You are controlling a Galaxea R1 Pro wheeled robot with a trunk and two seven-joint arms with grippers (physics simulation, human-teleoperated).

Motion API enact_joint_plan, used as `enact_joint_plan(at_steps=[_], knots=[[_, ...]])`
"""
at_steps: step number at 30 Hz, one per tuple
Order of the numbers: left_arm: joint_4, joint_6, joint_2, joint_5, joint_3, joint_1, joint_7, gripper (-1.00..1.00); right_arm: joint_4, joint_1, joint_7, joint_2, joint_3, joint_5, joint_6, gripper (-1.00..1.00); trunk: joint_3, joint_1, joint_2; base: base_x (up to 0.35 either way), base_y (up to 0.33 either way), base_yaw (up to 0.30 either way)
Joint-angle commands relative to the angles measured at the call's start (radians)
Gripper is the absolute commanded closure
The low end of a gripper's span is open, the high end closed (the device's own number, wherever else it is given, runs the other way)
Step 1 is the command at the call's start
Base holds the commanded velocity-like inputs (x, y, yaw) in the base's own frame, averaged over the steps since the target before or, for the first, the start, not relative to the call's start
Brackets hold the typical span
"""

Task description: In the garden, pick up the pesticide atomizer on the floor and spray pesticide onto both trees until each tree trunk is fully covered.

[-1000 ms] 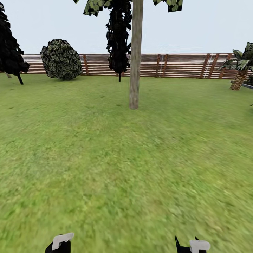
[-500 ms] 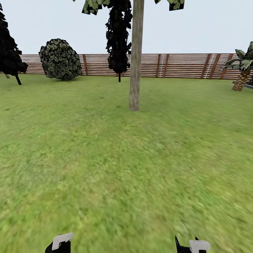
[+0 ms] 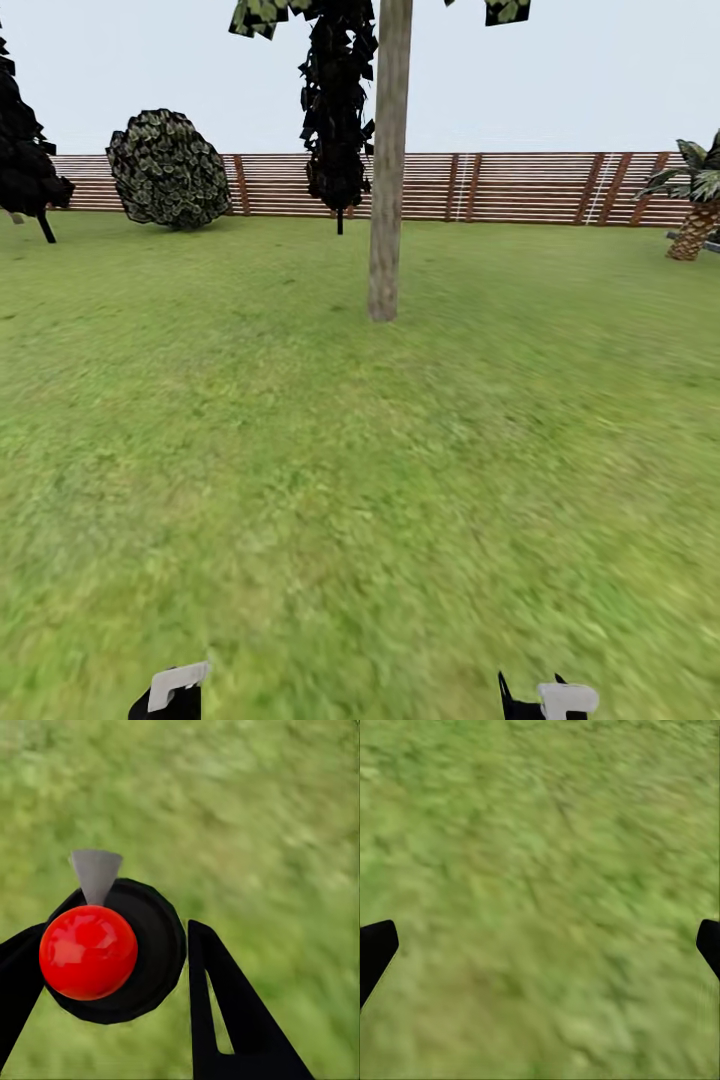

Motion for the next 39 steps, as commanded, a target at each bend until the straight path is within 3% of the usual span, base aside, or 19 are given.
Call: enact_joint_plan(at_steps=[1, 39], knots=[[0.001, -0.003, 0.000, 0.001, 0.001, -0.001, 0.001, 1.00, 0.001, -0.001, -0.002, 0.000, -0.002, 0.004, -0.003, -1.00, -0.001, 0.000, 0.000, 0.338, 0.000, 0.000], [0.001, -0.003, 0.000, 0.001, 0.001, -0.001, 0.001, 1.00, 0.001, -0.001, -0.002, 0.000, -0.001, 0.004, -0.003, -1.00, -0.001, 0.000, 0.000, 0.338, 0.000, 0.000]])
